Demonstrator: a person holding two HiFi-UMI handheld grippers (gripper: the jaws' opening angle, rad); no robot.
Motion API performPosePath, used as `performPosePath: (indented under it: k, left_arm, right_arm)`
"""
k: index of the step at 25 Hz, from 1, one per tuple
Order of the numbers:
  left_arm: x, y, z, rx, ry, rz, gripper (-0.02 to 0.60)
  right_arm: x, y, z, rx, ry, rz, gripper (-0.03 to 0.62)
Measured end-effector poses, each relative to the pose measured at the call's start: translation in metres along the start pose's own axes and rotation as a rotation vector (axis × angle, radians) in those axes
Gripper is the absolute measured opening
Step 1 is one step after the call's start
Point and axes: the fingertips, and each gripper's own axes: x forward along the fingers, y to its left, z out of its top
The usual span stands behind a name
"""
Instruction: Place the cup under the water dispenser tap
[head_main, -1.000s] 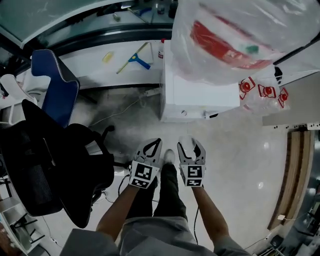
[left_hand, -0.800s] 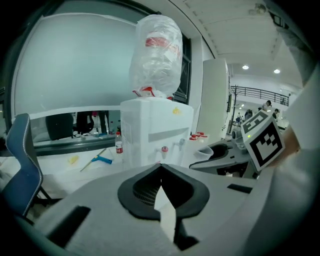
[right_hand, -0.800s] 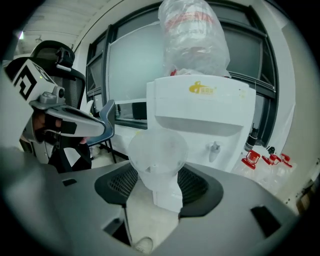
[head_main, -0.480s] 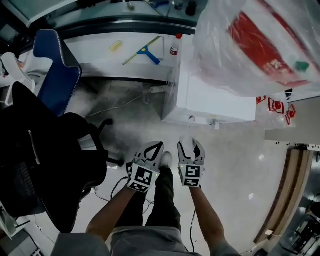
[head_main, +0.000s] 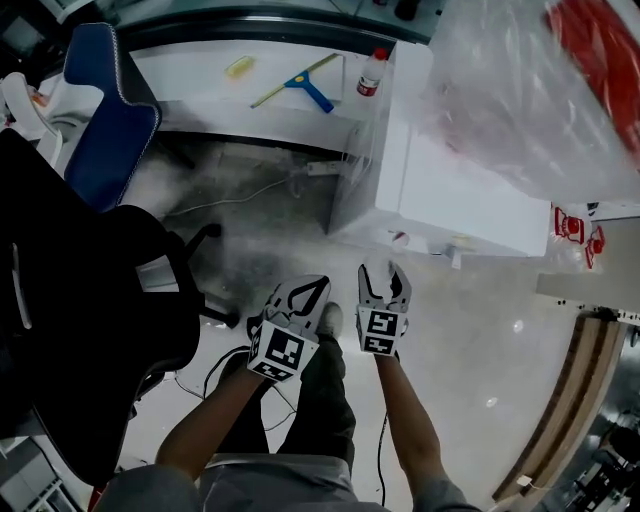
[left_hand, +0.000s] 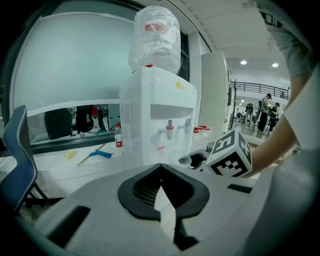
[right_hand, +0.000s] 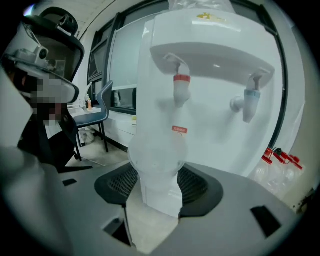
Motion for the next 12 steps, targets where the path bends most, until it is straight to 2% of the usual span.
performPosePath:
  k: [7, 12]
  left_arm:
    - [0.020, 0.009, -0.027, -0.010, 0.012, 0.016, 0.009]
    - [0.035, 0.010, -0.043, 0.024, 0.027, -0.009, 0.009]
  right_arm:
    - [0.051, -0.013, -0.021, -0.015, -0.005, -0.032, 0.249]
    - [0.072, -0.016, -0.033, -0.034, -0.005, -0.048, 0.249]
